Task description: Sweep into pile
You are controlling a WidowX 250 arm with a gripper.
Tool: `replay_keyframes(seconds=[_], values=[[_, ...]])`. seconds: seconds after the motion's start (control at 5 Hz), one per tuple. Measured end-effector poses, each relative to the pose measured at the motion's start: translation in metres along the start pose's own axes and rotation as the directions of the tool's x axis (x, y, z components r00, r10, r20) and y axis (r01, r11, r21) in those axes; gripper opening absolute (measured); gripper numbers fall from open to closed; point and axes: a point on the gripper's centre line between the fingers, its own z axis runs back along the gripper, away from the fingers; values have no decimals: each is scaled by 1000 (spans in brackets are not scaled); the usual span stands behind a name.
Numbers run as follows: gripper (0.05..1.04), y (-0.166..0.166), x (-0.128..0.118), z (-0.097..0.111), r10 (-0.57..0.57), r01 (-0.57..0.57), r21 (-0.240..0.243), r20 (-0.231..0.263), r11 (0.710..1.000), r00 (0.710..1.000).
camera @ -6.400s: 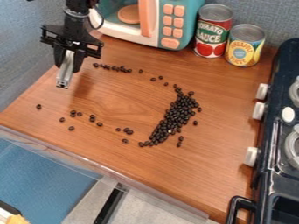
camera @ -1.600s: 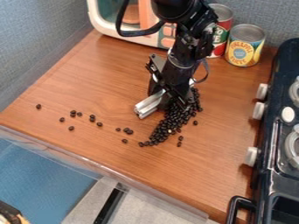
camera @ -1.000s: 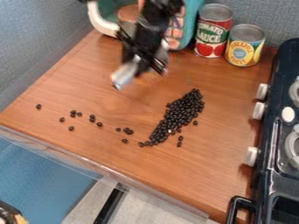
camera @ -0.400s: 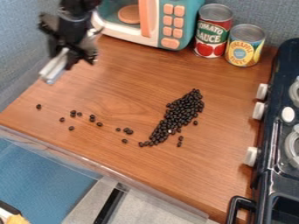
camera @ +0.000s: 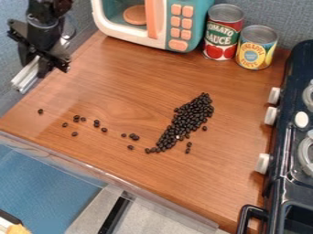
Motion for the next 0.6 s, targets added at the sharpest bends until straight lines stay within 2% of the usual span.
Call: replay_keyframes(seconds=[0.2,0.6], values=[[381,2,-11,-22,-18,18,-1,-48,1000,999],[381,-11,-23,-48,-45,44,-17,-98,999,994]])
